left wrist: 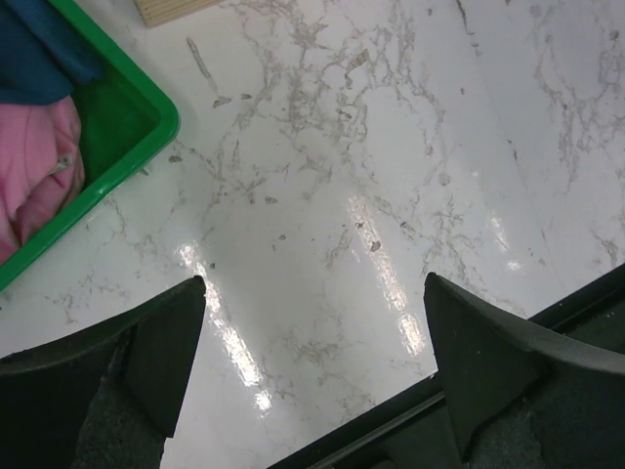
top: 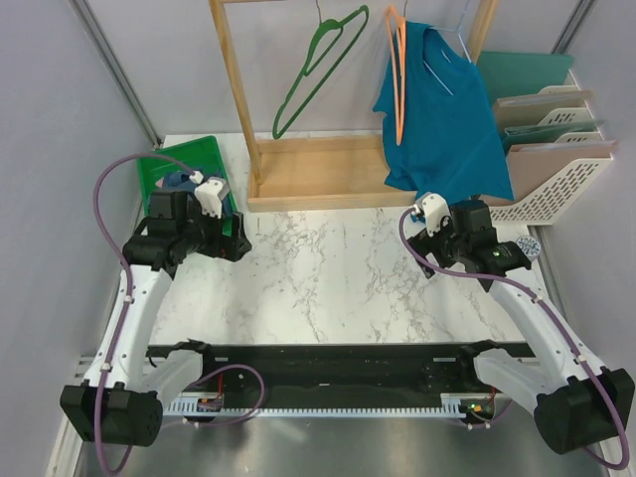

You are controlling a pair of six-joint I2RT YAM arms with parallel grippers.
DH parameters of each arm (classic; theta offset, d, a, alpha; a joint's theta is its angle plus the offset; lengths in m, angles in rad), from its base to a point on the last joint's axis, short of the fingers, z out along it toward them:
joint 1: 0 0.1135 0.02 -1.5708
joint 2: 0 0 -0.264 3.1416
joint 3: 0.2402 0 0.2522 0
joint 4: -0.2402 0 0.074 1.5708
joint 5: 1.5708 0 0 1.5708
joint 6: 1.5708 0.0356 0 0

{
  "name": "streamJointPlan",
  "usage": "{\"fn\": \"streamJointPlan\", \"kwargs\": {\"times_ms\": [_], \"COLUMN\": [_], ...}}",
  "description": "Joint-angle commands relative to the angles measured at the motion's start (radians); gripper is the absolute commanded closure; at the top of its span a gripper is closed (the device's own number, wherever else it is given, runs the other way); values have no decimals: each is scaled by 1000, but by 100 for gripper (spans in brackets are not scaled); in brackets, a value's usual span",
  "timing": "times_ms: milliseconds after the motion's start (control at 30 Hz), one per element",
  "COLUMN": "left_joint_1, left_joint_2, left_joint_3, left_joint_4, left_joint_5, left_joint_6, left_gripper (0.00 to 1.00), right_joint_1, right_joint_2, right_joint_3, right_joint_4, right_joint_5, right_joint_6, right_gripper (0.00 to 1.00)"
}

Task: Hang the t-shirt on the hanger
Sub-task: Pick up the T-shirt and place it in the bin.

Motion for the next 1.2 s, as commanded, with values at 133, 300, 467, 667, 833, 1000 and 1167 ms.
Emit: {"fn": "streamJointPlan", "kwargs": {"times_ms": [133,300,467,667,833,1000,1167], "left_joint_1": [11,113,233,294,328,328,258], "left_joint_2": [204,300,559,810,921,931,646], "left_joint_3": [129,299,560,703,724,741,686], "left_joint_4": [-57,-34,-51,-58,-49,-55,-121], "left_joint_5": [-190,-239,-290,-334,-347,-276,20], "left_joint_6": [16,27,126,245,259,271,318], "left_gripper": [1,1,1,1,5,73,98], "right_joint_1": [-3,-3,-3,-3,-5,-8,-12], "right_joint_2": [8,16,39,78,84,94,90], "right_joint_3": [41,66,106,195,207,195,207], "right_joint_4": [15,47,90,78,62,52,36], "right_joint_5": [-40,-40,-14,6,19,-52,-110], "right_joint_6": [60,117,158,178,195,169,166], "right_gripper": [2,2,2,2,2,2,2]}}
